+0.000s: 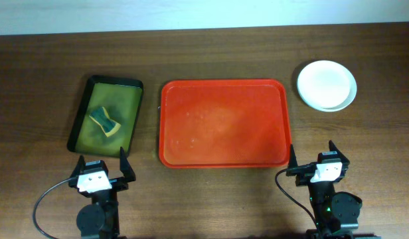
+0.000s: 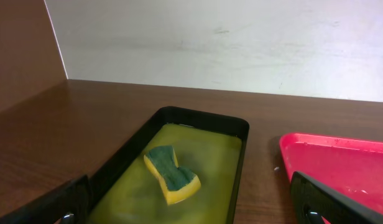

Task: Clean dirty plates on tray and stack at the side

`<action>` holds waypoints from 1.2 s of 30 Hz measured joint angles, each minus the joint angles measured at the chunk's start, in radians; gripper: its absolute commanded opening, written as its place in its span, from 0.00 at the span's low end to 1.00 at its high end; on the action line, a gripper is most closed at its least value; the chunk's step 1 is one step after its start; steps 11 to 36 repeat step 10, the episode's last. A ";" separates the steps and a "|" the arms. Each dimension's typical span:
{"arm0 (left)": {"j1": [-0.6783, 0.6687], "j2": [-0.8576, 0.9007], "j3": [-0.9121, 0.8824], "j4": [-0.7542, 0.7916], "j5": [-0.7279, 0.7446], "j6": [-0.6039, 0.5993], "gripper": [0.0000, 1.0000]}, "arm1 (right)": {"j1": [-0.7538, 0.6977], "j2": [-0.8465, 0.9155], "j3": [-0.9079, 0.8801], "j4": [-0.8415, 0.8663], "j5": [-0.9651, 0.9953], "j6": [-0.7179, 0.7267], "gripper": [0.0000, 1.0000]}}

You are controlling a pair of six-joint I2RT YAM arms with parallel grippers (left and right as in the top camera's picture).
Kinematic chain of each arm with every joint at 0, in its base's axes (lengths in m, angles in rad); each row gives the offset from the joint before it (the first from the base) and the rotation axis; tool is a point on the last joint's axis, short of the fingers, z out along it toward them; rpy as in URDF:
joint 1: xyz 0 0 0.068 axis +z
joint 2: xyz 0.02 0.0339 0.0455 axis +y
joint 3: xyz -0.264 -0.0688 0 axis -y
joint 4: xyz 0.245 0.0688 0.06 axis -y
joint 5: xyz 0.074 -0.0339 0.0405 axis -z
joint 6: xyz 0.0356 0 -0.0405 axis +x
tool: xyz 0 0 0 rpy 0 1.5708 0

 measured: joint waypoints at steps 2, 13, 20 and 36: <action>0.000 0.000 0.000 0.000 0.000 0.000 0.99 | 0.000 0.000 0.000 0.000 0.000 0.000 0.98; 0.000 0.000 0.000 0.000 0.000 0.000 0.99 | 0.000 0.000 0.000 0.000 0.000 0.000 0.98; 0.000 0.000 0.000 0.000 0.000 0.000 0.99 | 0.000 0.000 0.000 0.000 0.000 0.000 0.98; 0.000 0.000 0.000 0.000 0.000 0.000 0.99 | 0.000 0.000 0.000 0.000 0.000 0.000 0.98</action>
